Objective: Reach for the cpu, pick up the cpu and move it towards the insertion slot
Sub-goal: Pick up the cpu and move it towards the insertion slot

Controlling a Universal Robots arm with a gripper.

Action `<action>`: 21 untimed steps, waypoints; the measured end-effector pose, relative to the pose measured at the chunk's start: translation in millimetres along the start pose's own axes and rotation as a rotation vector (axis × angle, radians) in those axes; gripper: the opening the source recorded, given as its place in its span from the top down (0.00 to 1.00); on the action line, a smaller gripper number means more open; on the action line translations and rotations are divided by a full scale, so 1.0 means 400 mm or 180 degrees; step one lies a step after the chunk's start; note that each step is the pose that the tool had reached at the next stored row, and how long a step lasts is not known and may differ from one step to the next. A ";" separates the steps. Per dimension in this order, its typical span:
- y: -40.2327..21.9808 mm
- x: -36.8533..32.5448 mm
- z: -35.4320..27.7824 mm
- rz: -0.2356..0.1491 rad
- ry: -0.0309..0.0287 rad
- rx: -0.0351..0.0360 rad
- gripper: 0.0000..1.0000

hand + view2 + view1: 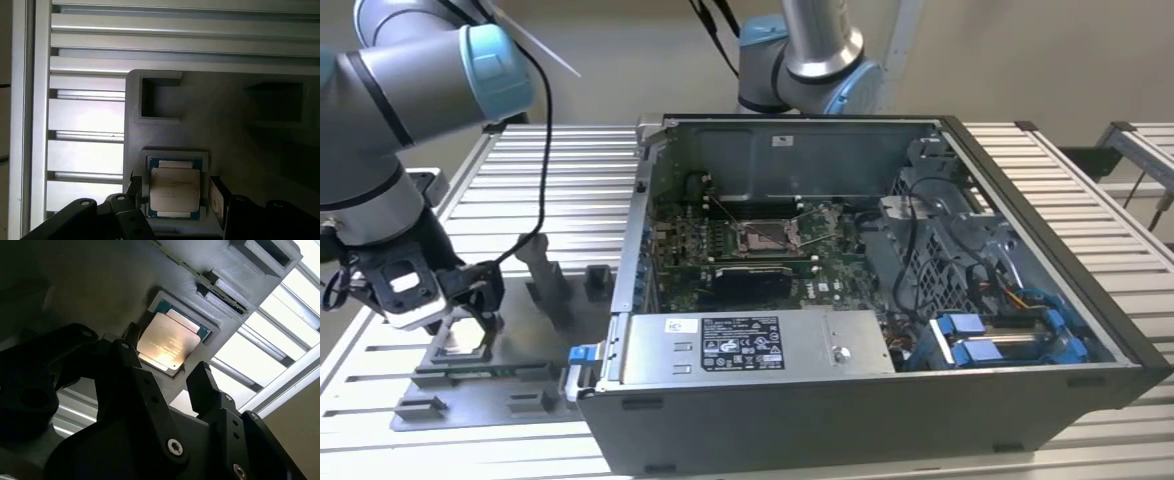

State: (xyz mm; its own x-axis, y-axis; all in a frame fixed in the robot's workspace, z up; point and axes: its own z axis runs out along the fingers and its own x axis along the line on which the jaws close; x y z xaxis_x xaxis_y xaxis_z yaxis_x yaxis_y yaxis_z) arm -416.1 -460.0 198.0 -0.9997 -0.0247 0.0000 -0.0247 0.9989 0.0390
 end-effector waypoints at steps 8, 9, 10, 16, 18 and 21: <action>-0.002 0.000 0.016 -0.0041 0.0002 0.0000 0.00; -0.002 0.000 0.018 -0.0045 0.0002 0.0000 0.00; -0.002 0.000 0.020 -0.0048 0.0002 0.0000 0.00; -0.003 0.000 0.025 -0.0057 0.0003 0.0001 0.00; -0.003 0.000 0.026 -0.0057 0.0002 0.0000 0.00; -0.003 0.000 0.026 -0.0057 0.0002 0.0000 0.00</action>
State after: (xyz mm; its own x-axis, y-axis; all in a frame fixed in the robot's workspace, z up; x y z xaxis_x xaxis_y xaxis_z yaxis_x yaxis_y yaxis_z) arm -416.1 -460.7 187.5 -0.9991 -0.0428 0.0000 -0.0427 0.9983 0.0390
